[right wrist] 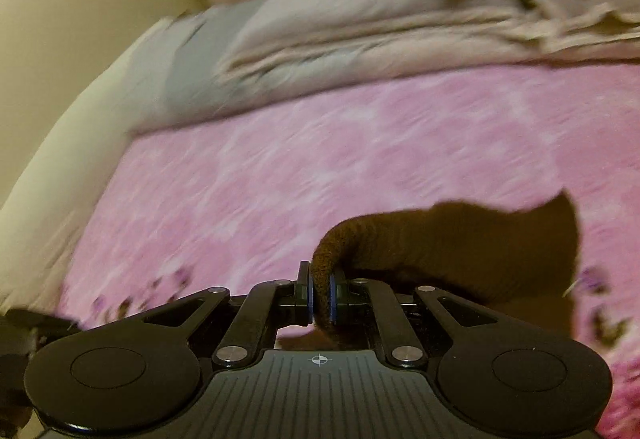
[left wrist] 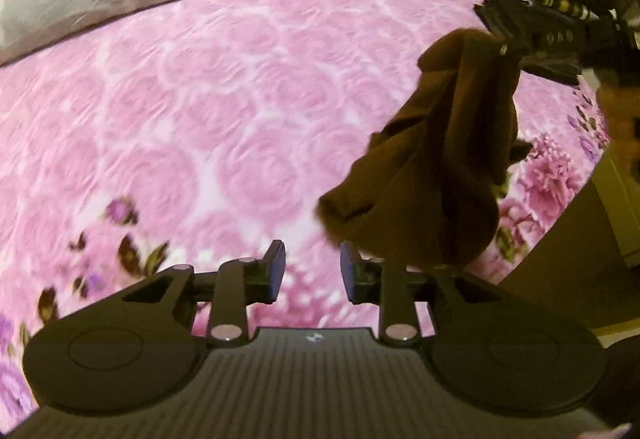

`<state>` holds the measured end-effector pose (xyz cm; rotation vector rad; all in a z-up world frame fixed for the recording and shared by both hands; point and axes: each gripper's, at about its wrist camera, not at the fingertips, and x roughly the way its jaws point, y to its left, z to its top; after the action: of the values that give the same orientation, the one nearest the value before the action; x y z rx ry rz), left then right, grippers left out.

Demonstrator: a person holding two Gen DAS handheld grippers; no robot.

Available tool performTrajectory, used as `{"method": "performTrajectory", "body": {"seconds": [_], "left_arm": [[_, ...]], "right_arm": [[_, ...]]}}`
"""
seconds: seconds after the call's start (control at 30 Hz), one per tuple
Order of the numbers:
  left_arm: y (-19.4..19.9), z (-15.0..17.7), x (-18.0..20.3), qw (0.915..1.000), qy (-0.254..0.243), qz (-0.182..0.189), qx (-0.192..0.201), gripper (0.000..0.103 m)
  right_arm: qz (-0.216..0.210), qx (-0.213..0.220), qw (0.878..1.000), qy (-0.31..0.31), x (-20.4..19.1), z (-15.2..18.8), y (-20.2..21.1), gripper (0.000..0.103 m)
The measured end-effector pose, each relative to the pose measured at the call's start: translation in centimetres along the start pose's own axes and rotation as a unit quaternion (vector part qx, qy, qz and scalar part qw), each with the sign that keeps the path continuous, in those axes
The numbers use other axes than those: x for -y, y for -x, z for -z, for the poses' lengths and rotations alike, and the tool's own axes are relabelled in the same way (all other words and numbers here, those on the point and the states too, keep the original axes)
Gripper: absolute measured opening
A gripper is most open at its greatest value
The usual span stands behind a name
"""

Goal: Fold clothes
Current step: 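Lift the cardigan with both grippers and shake it out above the bed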

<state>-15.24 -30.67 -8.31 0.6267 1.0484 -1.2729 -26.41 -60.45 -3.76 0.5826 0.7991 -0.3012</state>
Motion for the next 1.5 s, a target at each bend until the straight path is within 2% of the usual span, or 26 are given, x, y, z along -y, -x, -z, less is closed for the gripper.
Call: {"method": "performTrajectory", "body": {"seconds": [0.07,0.13,0.3,0.4,0.53,0.63,0.73,0.87,1.03,1.07,1.1,1.13,1.17,1.23,1.3,1.43,1.5], "left_arm": [[0.3,0.7,-0.7,1.0000,0.002,0.000,0.002,0.034],[0.2,0.8,-0.4,0.9999,-0.006,0.008,0.004,0.037],[-1.4,-0.6,2.3,0.9979,-0.051,0.040,0.003,0.037],[-2.3,-2.7,4.9,0.9955,-0.073,0.057,0.020,0.046],[-3.8,-5.5,9.8,0.9906,-0.100,0.082,0.044,0.051],[-5.2,-7.2,14.0,0.9887,-0.100,0.095,0.057,0.059],[-6.6,-8.3,16.6,0.9919,-0.069,0.086,0.063,0.061],[-7.4,-9.4,18.2,0.9955,-0.011,0.062,0.070,0.061],[-6.3,-9.5,16.3,0.9958,0.037,0.010,0.083,0.061],[-6.2,-9.4,15.7,0.9955,0.047,-0.002,0.082,0.061],[-6.3,-9.4,15.1,0.9953,0.056,-0.013,0.078,0.061],[-6.4,-9.3,14.5,0.9953,0.059,-0.019,0.075,0.061],[-6.5,-9.4,14.0,0.9949,0.065,-0.026,0.073,0.061],[-7.0,-9.8,13.2,0.9950,0.064,-0.029,0.071,0.061],[-7.6,-10.3,12.6,0.9956,0.058,-0.027,0.068,0.061],[-10.7,-12.9,11.7,0.9961,0.053,-0.015,0.069,0.062],[-13.0,-14.7,11.7,0.9965,0.047,-0.010,0.069,0.062]], "right_arm": [[-0.014,-0.012,1.000,0.005,-1.9,1.5,-1.0,0.006],[-0.014,-0.010,1.000,-0.001,-1.8,2.5,-0.8,0.006],[0.026,0.007,0.999,-0.022,1.4,3.5,2.8,0.006],[0.002,0.013,0.999,-0.050,4.3,2.3,3.9,0.006],[-0.031,0.020,0.995,-0.088,8.2,0.7,5.2,0.006],[-0.056,0.026,0.991,-0.116,11.1,-0.5,6.2,0.006],[-0.104,0.028,0.988,-0.107,12.5,-4.0,5.2,0.006],[-0.166,0.057,0.980,-0.095,11.8,-11.5,2.1,0.006],[-0.243,0.093,0.962,-0.081,10.7,-21.0,-1.6,0.007],[-0.247,0.104,0.960,-0.081,10.6,-22.3,-2.5,0.014],[-0.237,0.107,0.963,-0.074,10.5,-23.1,-3.6,0.048],[-0.226,0.110,0.966,-0.066,10.5,-24.0,-4.7,0.072],[-0.209,0.111,0.970,-0.060,10.9,-24.1,-5.2,0.087],[-0.186,0.105,0.976,-0.044,12.1,-23.7,-5.9,0.087],[-0.170,0.088,0.981,-0.038,14.3,-21.6,-5.8,0.087],[-0.090,0.020,0.993,-0.070,20.7,-15.2,-6.3,0.087],[-0.053,-0.007,0.993,-0.104,24.0,-12.0,-6.4,0.087]]}}
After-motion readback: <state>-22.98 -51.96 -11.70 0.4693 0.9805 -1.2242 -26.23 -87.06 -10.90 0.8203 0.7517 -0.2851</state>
